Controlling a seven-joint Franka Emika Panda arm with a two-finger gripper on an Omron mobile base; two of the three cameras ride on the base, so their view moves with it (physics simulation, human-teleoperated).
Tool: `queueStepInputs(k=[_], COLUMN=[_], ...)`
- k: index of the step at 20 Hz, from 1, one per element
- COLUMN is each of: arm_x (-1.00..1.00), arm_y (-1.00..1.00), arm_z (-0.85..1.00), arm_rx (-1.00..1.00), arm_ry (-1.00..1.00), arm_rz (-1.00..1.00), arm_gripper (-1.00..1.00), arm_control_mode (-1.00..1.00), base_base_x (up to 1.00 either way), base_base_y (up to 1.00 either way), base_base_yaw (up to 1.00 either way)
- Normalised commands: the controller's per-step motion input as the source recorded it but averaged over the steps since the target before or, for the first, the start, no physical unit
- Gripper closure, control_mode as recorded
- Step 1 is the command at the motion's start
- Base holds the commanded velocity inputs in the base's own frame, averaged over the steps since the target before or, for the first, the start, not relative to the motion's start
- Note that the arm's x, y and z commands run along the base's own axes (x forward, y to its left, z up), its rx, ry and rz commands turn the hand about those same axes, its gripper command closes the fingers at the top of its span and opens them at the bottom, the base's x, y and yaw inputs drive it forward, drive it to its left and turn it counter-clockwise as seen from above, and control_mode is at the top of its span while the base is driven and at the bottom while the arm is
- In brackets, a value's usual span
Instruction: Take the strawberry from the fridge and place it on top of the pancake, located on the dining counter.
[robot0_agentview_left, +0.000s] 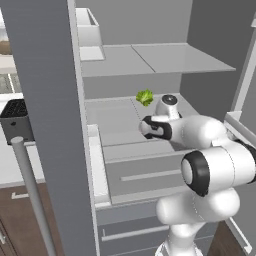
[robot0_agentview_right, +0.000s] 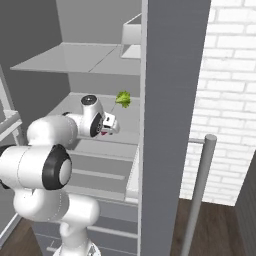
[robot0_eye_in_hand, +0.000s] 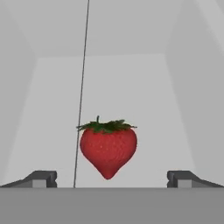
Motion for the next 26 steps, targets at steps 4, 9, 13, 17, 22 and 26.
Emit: queueStepInputs(k=[4, 9, 13, 17, 22, 26], arm_x=[0.25, 0.25, 0.02, 0.00, -0.06, -0.75], arm_y=[0.00, 0.00, 0.00, 0.00, 0.00, 0.00], arm_z=[-0.14, -0.17, -0.29, -0.36, -0.18, 0.00], arm_rx=[0.00, 0.00, -0.02, -0.05, 0.00, 0.00], arm_ry=[0.00, 0.00, 0.00, 0.00, -0.04, -0.05], arm_rz=[0.00, 0.00, 0.00, 0.00, 0.00, 0.03], arm_gripper=[-1.00, -1.00, -1.00, 1.00, 1.00, 1.00], arm_control_mode=[-1.00, -1.00, -1.00, -1.00, -1.00, -1.00], base_base_x=[0.00, 0.00, 0.00, 0.00, 0.00, 0.00], base_base_y=[0.00, 0.00, 0.00, 0.00, 0.00, 0.00], base_base_yaw=[0.00, 0.00, 0.00, 0.00, 0.00, 0.00])
